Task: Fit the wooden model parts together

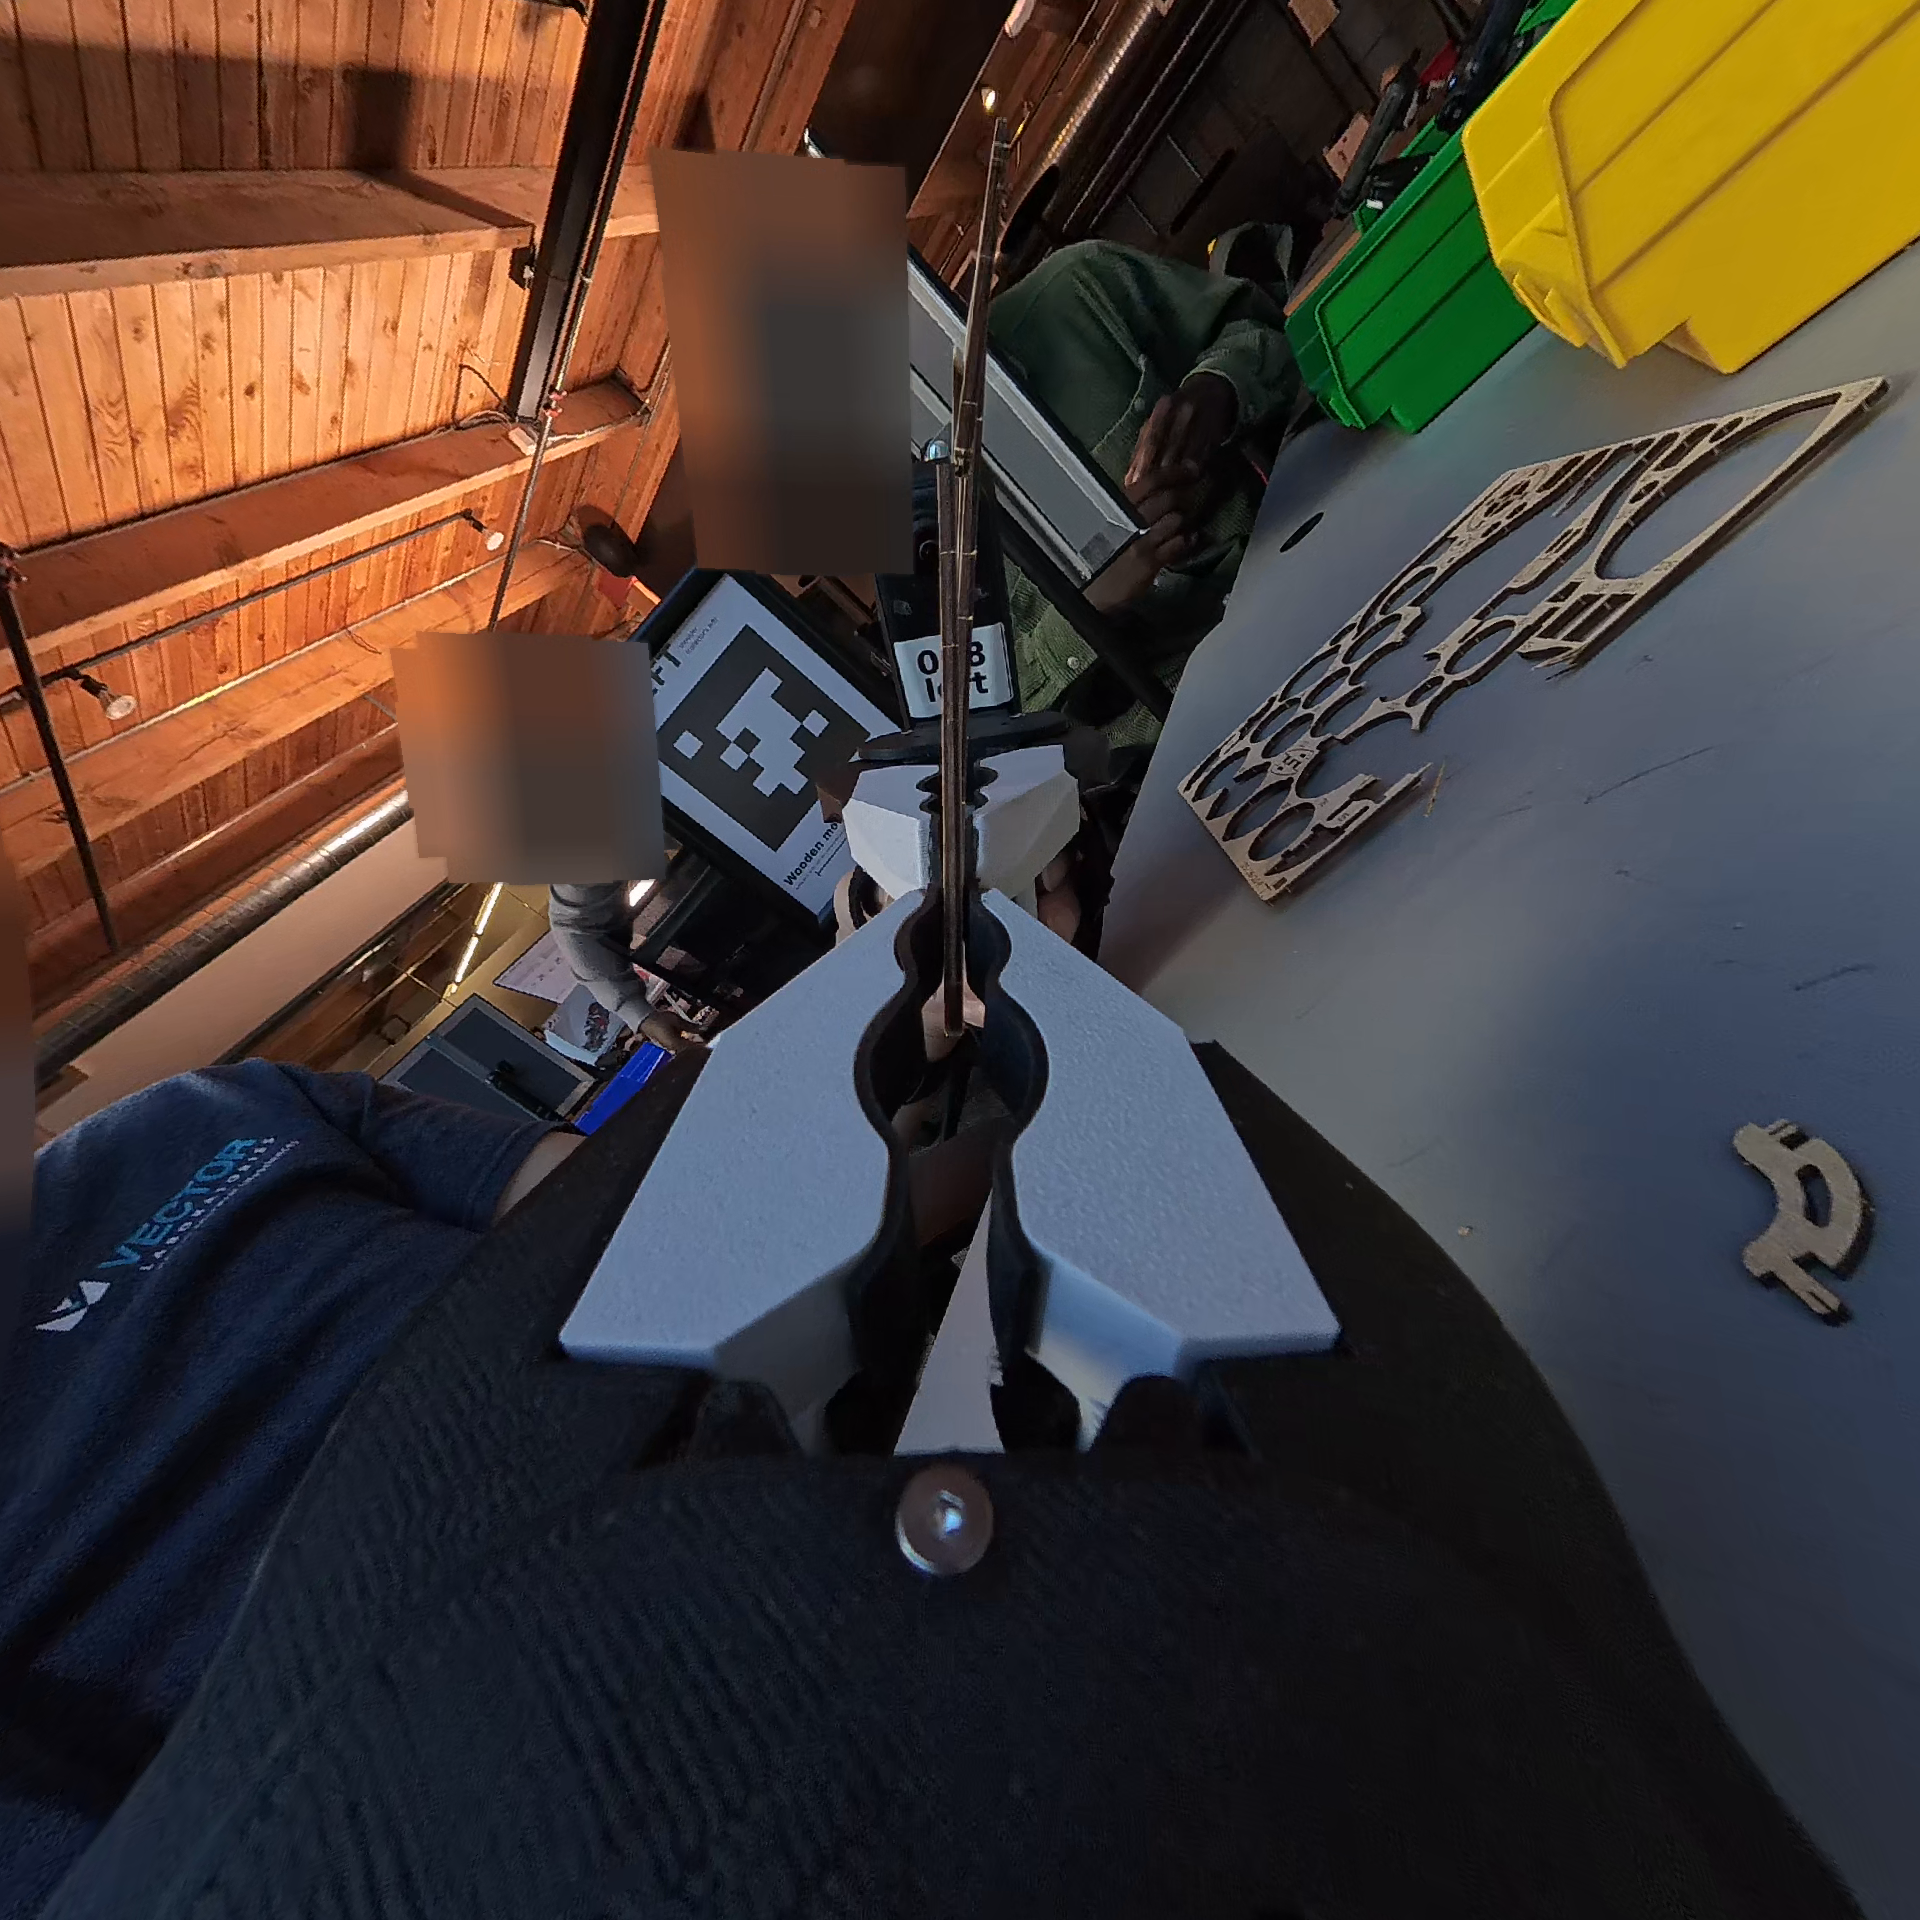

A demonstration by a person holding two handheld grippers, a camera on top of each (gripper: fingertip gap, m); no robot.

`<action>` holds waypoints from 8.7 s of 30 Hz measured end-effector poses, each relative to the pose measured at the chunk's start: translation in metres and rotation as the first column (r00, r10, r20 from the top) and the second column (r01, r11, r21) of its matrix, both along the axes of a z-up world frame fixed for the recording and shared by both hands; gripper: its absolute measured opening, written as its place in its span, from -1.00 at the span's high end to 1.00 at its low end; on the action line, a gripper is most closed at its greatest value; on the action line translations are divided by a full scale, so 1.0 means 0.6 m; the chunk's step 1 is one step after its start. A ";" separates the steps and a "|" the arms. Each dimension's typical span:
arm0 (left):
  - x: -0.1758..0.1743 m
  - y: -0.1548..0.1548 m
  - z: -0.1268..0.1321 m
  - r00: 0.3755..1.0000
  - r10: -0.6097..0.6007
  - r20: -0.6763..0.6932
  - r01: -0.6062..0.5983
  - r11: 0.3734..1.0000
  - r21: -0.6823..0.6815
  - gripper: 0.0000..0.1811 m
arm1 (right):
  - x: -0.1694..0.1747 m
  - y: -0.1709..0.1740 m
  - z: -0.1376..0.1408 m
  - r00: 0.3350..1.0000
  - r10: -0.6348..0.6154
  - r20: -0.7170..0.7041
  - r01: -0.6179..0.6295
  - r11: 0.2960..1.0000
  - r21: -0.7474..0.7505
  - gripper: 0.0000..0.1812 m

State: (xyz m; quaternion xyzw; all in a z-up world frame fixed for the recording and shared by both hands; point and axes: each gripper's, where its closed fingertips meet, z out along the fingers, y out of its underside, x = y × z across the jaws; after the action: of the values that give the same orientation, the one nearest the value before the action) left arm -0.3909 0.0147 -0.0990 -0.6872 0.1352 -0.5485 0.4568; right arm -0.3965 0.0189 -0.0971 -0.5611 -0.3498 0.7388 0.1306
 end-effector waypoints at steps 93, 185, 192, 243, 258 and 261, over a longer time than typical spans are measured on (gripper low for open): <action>0.033 0.045 0.022 0.992 -0.124 0.017 0.125 0.985 -0.121 0.98 | 0.029 0.032 0.013 0.984 -0.159 -0.083 0.137 0.965 -0.225 0.99; 0.004 0.010 -0.043 1.000 0.011 0.022 -0.008 0.994 -0.112 0.96 | 0.005 -0.002 -0.053 0.984 -0.101 0.145 0.100 0.995 0.011 0.99; 0.002 0.012 -0.049 0.999 0.037 0.000 -0.037 0.992 -0.125 0.98 | 0.003 0.001 -0.061 0.975 -0.125 0.181 0.120 0.992 0.037 0.97; -0.013 0.025 -0.066 0.992 0.127 -0.015 -0.127 0.971 -0.203 0.99 | 0.001 0.019 -0.087 0.936 -0.210 0.282 0.198 0.978 0.072 0.91; 0.003 0.014 -0.050 0.998 0.069 -0.010 -0.069 0.989 -0.129 0.92 | 0.010 0.010 -0.049 0.977 -0.170 0.131 0.165 0.985 0.050 0.99; 0.003 0.011 -0.047 0.999 0.053 0.012 -0.051 0.991 -0.126 0.96 | 0.010 0.010 -0.048 0.978 -0.168 0.125 0.163 0.985 0.050 0.99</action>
State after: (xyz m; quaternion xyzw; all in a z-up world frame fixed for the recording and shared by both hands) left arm -0.3889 0.0214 -0.1271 -0.7138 0.0791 -0.5490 0.4275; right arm -0.3907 0.0248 -0.1260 -0.6322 -0.3242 0.6804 0.1798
